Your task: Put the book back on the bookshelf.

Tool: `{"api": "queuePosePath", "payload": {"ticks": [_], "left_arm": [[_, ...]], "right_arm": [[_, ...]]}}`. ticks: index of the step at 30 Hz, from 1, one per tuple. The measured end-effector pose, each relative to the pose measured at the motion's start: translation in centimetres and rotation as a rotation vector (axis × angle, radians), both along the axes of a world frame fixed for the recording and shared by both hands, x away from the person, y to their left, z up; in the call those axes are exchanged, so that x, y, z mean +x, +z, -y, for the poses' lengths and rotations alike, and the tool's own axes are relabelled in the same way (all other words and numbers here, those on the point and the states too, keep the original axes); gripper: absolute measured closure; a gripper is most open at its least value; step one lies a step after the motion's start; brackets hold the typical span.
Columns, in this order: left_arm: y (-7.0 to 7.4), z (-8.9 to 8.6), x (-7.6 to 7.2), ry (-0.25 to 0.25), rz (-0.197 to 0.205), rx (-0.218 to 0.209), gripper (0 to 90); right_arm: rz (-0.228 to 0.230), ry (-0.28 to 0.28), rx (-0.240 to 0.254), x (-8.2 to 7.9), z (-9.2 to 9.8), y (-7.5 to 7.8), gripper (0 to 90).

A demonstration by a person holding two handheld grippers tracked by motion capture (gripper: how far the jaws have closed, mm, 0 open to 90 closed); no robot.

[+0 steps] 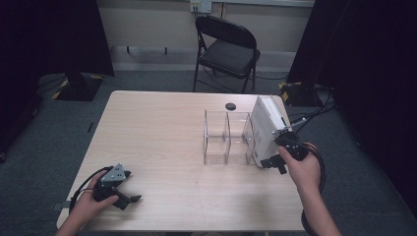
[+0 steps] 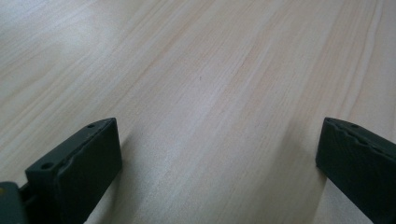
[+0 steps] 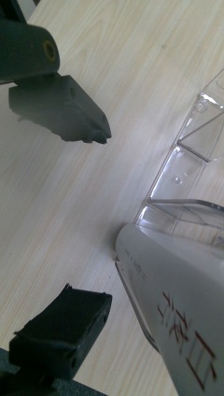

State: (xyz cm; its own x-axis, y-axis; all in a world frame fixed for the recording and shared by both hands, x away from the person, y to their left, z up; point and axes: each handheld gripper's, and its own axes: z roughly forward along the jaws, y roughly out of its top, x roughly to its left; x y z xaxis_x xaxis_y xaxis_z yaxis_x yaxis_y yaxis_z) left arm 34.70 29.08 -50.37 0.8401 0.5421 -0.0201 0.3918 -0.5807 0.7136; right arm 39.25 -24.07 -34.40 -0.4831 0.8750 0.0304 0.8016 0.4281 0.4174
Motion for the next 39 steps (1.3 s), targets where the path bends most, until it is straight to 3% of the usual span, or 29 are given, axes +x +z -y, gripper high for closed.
{"api": "queuePosePath", "payload": {"ticks": [9, 23, 39], "left_arm": [[0.0, 0.0, 0.0, -0.002, 0.003, -0.005, 0.0], [0.0, 0.0, 0.0, -0.002, 0.002, -0.004, 0.0], [0.0, 0.0, 0.0, -0.003, 0.004, -0.005, 0.0]], "right_arm": [[0.009, 0.059, 0.032, -0.7, -1.8, -0.5, 16.3], [-0.008, 0.098, 0.035, -0.8, -3.1, -1.6, 16.3], [-0.023, 0.139, 0.076, -1.1, -4.9, -3.3, 16.4]]}}
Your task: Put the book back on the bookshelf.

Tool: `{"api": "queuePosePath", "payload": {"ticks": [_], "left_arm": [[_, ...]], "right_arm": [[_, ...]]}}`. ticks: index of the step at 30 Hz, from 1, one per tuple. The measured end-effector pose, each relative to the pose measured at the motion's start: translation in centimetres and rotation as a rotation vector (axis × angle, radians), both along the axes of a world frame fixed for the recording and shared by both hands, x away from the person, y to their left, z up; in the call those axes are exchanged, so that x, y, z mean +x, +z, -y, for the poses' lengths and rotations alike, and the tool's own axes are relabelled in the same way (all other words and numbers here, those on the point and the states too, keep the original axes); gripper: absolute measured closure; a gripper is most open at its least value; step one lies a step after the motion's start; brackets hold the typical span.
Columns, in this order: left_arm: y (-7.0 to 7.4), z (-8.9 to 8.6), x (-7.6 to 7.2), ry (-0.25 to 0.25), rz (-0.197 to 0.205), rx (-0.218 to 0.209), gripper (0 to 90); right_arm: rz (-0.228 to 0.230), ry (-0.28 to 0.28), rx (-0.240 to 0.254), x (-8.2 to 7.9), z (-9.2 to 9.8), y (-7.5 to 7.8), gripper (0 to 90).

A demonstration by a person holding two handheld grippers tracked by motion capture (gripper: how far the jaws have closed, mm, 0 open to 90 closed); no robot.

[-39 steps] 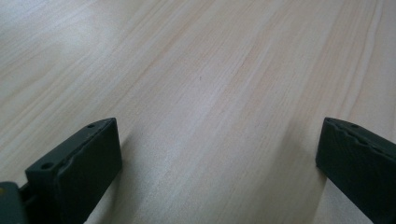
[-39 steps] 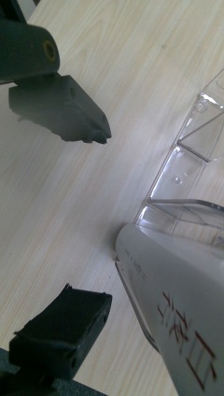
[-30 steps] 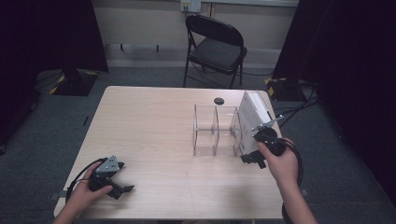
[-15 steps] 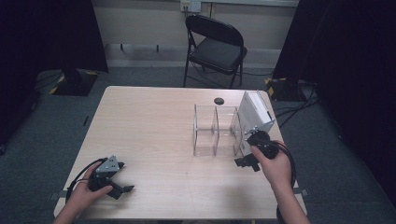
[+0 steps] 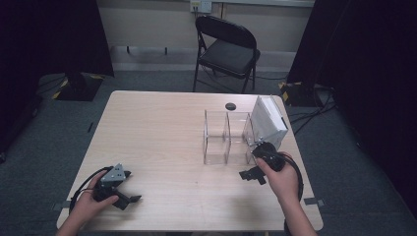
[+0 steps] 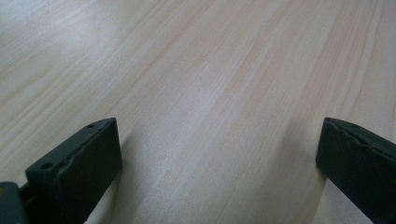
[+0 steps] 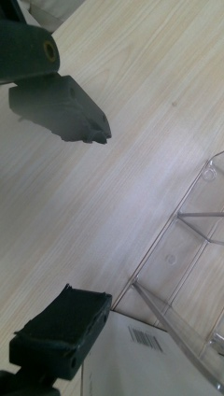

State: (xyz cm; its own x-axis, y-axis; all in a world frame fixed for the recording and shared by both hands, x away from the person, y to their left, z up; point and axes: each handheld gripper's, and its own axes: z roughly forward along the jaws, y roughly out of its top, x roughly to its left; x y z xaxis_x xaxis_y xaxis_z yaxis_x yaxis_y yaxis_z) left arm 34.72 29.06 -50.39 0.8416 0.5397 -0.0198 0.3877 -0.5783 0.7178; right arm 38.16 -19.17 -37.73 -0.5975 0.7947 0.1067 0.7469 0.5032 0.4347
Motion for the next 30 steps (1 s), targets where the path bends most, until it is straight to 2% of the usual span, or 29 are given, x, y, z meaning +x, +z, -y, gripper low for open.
{"api": "queuePosePath", "payload": {"ticks": [11, 15, 24, 30], "left_arm": [[0.0, 0.0, 0.0, 0.0, 0.0, 0.0, 0.0], [0.0, 0.0, 0.0, 0.0, 0.0, 0.0, 0.0], [0.0, 0.0, 0.0, 0.0, -0.001, 0.001, 0.0], [0.0, 0.0, 0.0, 0.001, -0.002, 0.002, 0.0]], "right_arm": [[-0.007, 0.027, 0.003, -0.1, -1.2, -0.7, 16.4], [-0.016, 0.06, 0.004, -0.1, -1.6, -1.0, 16.4], [-0.007, 0.067, 0.023, -0.1, -2.5, -1.7, 16.4], [-0.025, 0.094, 0.016, -0.1, -3.4, -2.4, 16.5]]}}
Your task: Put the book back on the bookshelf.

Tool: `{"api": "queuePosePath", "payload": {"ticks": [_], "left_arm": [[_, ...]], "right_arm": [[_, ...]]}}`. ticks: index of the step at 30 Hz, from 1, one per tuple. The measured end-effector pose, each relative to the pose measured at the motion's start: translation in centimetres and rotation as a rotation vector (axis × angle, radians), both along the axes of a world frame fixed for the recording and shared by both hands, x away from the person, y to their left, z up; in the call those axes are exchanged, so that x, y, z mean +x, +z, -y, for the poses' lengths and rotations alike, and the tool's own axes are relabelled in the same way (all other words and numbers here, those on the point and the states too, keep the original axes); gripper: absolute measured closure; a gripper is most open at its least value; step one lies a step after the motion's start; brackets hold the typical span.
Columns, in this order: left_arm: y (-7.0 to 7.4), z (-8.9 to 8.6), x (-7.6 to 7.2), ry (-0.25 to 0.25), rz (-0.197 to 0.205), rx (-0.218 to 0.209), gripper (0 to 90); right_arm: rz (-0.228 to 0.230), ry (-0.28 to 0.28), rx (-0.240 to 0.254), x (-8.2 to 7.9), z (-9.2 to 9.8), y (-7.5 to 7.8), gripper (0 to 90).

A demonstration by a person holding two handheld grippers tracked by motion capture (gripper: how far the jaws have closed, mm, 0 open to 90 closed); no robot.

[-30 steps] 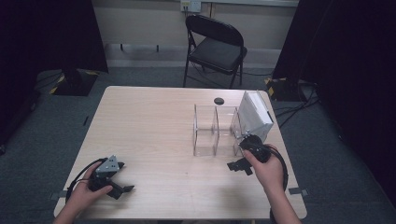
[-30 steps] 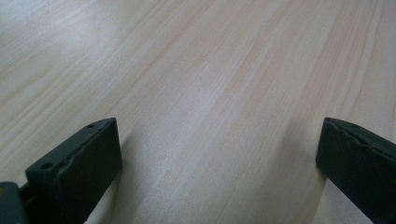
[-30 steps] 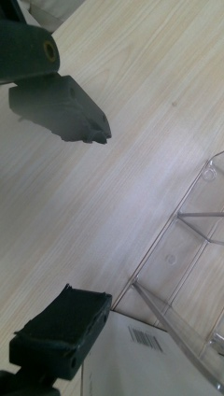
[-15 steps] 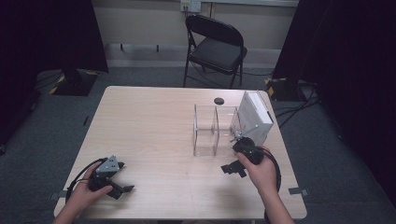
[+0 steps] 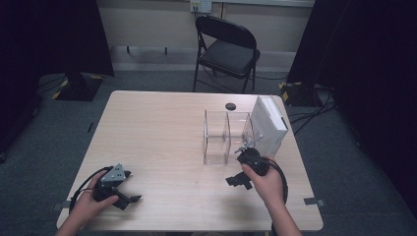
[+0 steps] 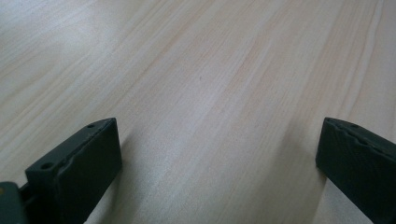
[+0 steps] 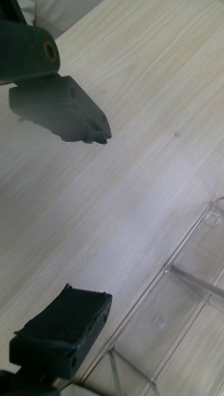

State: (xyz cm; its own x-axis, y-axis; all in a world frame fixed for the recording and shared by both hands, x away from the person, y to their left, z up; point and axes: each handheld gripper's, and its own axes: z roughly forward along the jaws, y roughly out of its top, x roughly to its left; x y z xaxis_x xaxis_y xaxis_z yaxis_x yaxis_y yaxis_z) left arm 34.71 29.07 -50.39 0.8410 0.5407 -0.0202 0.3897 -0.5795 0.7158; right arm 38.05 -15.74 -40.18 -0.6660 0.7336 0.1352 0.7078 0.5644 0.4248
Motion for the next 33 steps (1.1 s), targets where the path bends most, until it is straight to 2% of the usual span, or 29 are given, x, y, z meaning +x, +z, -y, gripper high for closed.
{"api": "queuePosePath", "payload": {"ticks": [2, 16, 33], "left_arm": [[0.0, 0.0, 0.0, 0.002, -0.002, 0.002, 0.0], [0.0, 0.0, 0.0, -0.001, 0.002, -0.003, 0.0], [0.0, 0.0, 0.0, 0.0, 0.0, 0.001, 0.0]], "right_arm": [[0.001, 0.02, 0.004, 0.0, -0.5, -0.3, 16.5], [-0.004, 0.074, -0.004, -0.1, -2.5, -1.4, 16.9], [0.005, 0.131, 0.004, -0.3, -4.5, -2.1, 16.9]]}}
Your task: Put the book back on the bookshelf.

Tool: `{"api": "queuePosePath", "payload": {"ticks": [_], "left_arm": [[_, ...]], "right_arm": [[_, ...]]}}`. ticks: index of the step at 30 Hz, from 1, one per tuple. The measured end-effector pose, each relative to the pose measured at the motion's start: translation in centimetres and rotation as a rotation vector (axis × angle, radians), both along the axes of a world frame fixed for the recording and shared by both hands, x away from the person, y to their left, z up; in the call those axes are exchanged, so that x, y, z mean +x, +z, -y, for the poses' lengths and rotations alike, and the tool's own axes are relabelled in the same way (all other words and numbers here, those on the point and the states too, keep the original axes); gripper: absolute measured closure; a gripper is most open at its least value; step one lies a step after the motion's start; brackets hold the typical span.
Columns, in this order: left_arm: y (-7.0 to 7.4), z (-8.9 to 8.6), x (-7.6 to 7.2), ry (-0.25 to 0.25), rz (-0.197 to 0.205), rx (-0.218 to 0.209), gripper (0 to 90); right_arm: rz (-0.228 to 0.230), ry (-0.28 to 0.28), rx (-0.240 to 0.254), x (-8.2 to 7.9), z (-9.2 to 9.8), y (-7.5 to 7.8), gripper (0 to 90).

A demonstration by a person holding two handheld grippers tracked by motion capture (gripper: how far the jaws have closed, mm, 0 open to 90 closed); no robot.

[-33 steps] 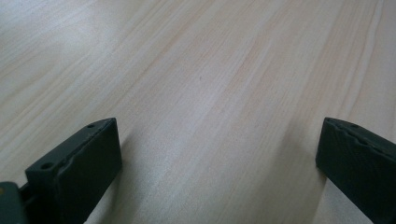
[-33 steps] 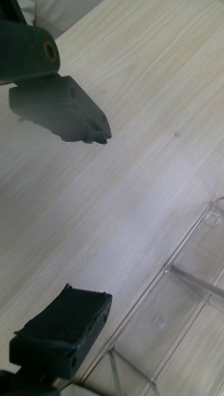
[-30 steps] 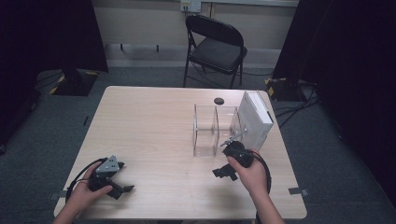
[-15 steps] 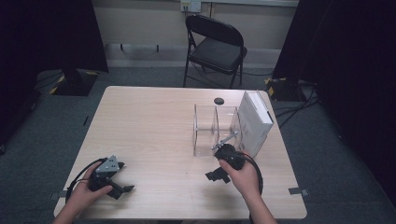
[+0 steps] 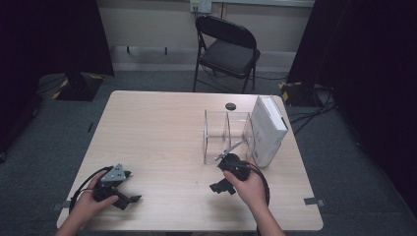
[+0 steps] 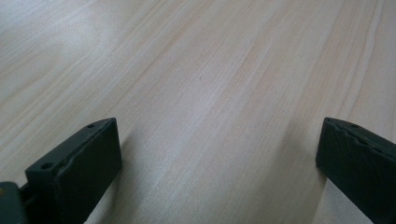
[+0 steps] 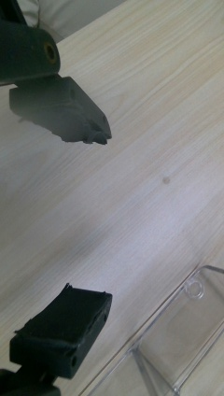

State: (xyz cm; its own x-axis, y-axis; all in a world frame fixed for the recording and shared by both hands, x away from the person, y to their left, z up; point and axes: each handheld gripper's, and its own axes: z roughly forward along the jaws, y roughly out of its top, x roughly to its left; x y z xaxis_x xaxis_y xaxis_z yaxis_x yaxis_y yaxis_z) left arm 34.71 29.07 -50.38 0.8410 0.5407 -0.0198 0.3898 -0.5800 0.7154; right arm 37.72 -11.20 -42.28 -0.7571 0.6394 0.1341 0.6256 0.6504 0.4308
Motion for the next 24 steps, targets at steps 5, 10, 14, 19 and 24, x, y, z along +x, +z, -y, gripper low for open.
{"api": "queuePosePath", "payload": {"ticks": [5, 10, 14, 19, 24], "left_arm": [[0.0, 0.0, 0.0, 0.0, 0.0, -0.001, 0.0], [0.0, 0.0, 0.0, 0.0, 0.0, 0.0, 0.0], [0.0, 0.0, 0.0, -0.002, 0.002, -0.002, 0.0], [0.0, 0.0, 0.0, -0.001, 0.001, -0.002, 0.0], [0.0, 0.0, 0.0, 0.0, 0.0, 0.0, 0.0]], "right_arm": [[0.002, 0.014, 0.009, 0.0, -0.8, -0.4, 16.9], [0.009, 0.048, 0.005, -0.1, -1.7, -1.0, 16.9], [0.013, 0.069, -0.001, -0.2, -2.3, -1.5, 16.9], [0.013, 0.082, 0.004, -0.3, -2.9, -2.2, 16.9], [0.008, 0.1, 0.007, -0.5, -3.7, -3.1, 16.9]]}}
